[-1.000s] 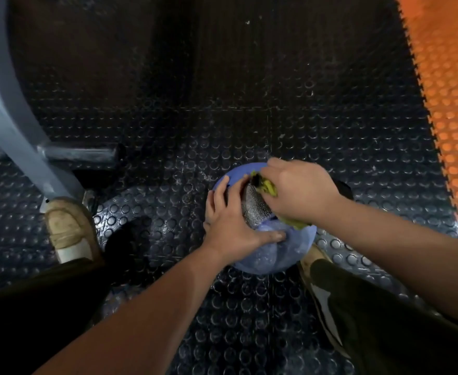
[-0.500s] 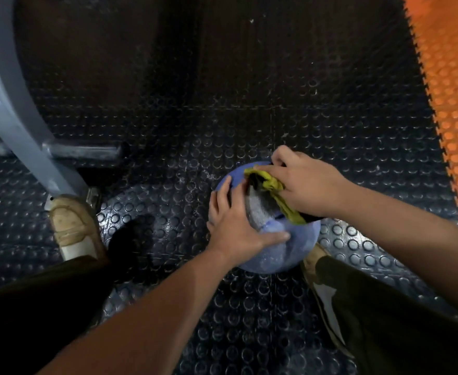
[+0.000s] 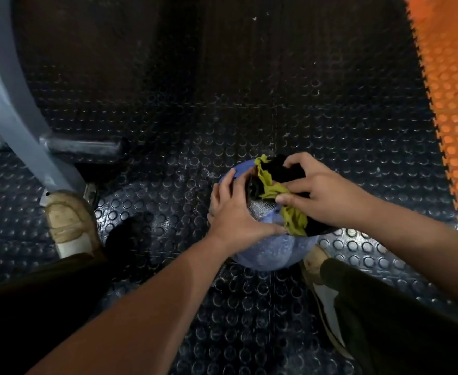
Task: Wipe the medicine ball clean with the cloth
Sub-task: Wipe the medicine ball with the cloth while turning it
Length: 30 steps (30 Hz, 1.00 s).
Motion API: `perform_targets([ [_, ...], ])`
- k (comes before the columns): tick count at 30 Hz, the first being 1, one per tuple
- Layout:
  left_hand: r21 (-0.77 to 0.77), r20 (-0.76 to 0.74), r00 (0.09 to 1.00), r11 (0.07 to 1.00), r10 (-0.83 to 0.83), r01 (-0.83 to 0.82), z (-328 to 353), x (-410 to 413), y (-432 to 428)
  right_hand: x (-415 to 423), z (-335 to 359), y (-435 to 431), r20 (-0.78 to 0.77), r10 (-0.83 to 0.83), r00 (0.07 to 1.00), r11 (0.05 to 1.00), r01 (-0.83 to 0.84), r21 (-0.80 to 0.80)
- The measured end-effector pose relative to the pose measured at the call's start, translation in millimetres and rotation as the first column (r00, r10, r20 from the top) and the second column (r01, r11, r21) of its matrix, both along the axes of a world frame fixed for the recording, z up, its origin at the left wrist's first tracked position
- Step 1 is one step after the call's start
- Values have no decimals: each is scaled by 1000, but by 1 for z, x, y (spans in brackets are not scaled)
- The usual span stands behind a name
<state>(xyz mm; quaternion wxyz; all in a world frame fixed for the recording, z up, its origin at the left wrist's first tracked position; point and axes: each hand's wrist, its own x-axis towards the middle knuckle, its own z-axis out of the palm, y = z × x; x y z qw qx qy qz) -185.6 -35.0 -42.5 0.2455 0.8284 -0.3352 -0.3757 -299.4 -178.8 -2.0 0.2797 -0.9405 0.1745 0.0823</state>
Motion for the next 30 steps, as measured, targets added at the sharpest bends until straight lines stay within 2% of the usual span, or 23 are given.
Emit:
perform_targets([
  [3,18,36,999,1000,-11,10,-2,-6,4,25,-3,-4,70,-64,996,995,69,-74],
  [8,21,12,1000,1000,17,-17,-5,-3,15,42,-5,4,25,-129,991,988,130,-87],
  [13,-31,-58,998,999,32,-34,-2,4,0,7,7,10,-28,-64,998,979,57,-194],
  [17,-60,28,1000,998,-1,3,-6,-7,4,10,8,9,-11,-95,995,979,92,-183],
  [20,-16,72,997,1000,17,-16,-7,-13,11,29,5,4,14,-124,992,981,125,-150],
  [24,5,48,997,999,53,-54,-5,-16,17,50,8,-6,-77,-25,997,995,17,-102],
  [30,-40,-36,997,997,68,-69,-2,4,1,26,15,12,-56,-4,998,976,-8,-218],
])
